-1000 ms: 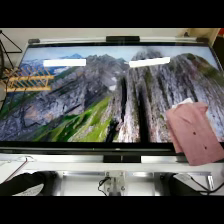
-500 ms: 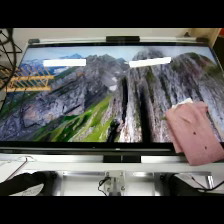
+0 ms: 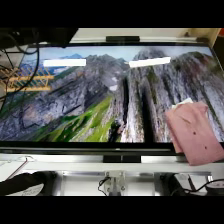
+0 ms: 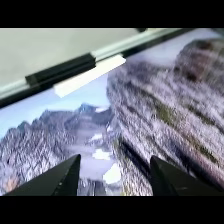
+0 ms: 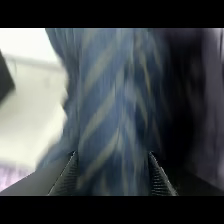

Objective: Fold the shirts.

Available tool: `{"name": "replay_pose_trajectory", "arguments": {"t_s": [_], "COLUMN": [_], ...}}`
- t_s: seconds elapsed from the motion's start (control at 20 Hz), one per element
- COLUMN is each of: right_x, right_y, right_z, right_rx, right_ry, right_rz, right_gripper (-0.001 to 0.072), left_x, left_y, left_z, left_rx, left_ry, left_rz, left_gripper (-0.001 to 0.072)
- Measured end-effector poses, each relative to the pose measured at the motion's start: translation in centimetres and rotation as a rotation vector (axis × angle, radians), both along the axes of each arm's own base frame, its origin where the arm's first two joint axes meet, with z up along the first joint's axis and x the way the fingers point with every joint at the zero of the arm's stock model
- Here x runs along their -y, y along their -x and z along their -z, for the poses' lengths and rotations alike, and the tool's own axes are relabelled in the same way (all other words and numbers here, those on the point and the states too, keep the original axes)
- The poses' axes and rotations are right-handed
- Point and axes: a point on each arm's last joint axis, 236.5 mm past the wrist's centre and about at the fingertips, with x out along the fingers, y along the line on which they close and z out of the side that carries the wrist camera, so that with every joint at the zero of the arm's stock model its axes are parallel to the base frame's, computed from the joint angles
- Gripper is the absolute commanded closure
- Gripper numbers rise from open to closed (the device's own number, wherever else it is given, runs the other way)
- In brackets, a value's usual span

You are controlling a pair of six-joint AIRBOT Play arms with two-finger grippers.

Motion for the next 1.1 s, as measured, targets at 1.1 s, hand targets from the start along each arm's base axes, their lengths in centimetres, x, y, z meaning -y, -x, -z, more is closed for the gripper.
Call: {"name": "replay_pose_trajectory", "arguments": {"t_s": [1.1], "right_x": [-39.4], "right_y": [-19.3], "right_z": [34.0], "right_rx": [-0.88], "right_ry": [-0.868], "right_rz": [-1.152], "right_gripper": [0.0164], "left_x": [-13.2], "left_y": [4.8], "left_z": [30.7], "left_rx": [-0.972], "left_ry": [-0.352], "left_rz": [-0.565], "left_gripper": [0.033]}}
